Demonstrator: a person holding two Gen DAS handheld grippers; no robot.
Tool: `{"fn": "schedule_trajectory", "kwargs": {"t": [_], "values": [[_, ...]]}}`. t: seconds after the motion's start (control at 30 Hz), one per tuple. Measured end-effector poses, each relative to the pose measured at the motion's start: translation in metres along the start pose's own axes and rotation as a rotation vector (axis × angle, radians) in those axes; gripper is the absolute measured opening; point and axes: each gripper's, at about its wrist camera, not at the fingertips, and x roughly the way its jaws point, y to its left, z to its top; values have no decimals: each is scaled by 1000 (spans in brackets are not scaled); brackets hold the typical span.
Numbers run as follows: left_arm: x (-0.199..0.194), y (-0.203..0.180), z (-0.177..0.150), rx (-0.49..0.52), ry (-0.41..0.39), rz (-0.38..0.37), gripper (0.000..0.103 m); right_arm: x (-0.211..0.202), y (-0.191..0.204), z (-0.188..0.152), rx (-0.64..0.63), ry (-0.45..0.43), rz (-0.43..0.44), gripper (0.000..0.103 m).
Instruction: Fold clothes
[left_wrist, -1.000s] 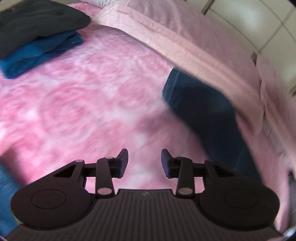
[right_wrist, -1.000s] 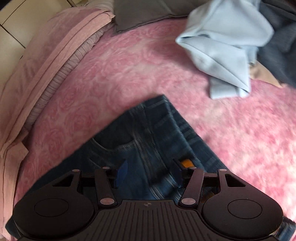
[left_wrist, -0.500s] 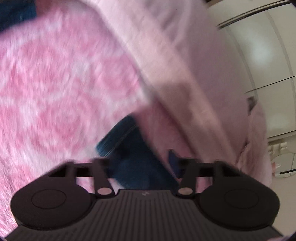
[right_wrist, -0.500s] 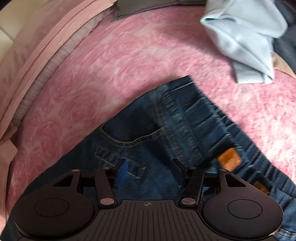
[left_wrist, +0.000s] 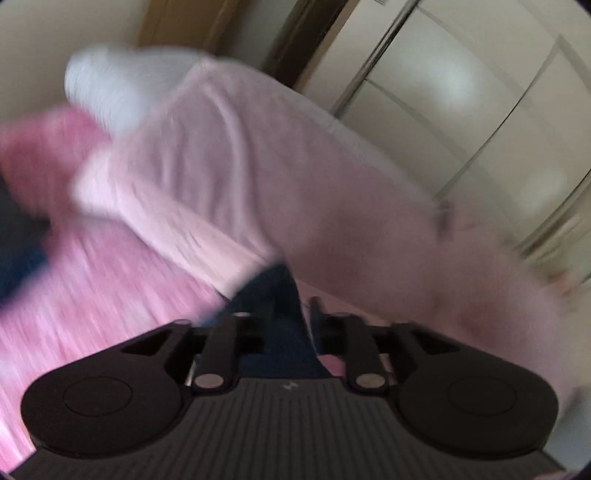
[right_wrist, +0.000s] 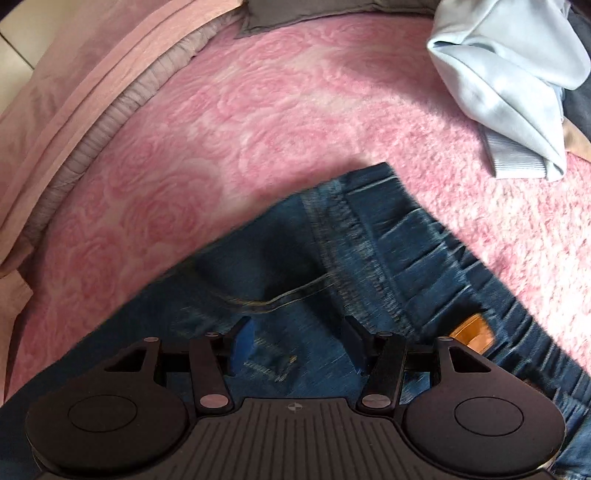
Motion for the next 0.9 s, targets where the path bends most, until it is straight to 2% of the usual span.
{"fn": "schedule_trajectory", "kwargs": {"t": [0.07,0.17,0.23,0.33,0.4,0.47,0.57,0.63,0.67,0.7,0.73,0.83,0.9], "values": [[29,-1,-15,41,54,42,27,-3,3,-2,-29,5,19,56],[48,19,-54,9,168,63,33,-12,1,-5,-98,-14,20,56],[55,45,-83,-78,232,85,34,-16,-7,-8,-115,-21,-2,56],[67,85,-118,-284,307,109,34,-20,-26,-12,-64,-12,-26,56],[74,97,-128,-368,287,89,33,-22,-36,-16,-30,-14,-16,56],[85,98,-126,-378,246,69,35,-25,-39,-18,-24,-21,-7,56],[107,96,-120,-390,214,41,44,-25,-33,-19,-63,-19,-25,56],[120,98,-117,-416,210,25,34,-23,-30,-20,-82,-17,-37,56],[127,99,-115,-430,207,17,1,-23,-30,-21,-81,-18,-39,56],[126,98,-111,-418,192,5,0,-22,-29,-21,-81,-19,-42,56],[114,90,-106,-346,144,-9,0,-22,-29,-22,-81,-20,-45,56],[58,59,-89,-31,-44,-53,0,-22,-29,-23,-76,-20,-48,56],[31,49,-90,145,-93,0,7,-22,-29,-23,-73,-20,-52,56]]}}
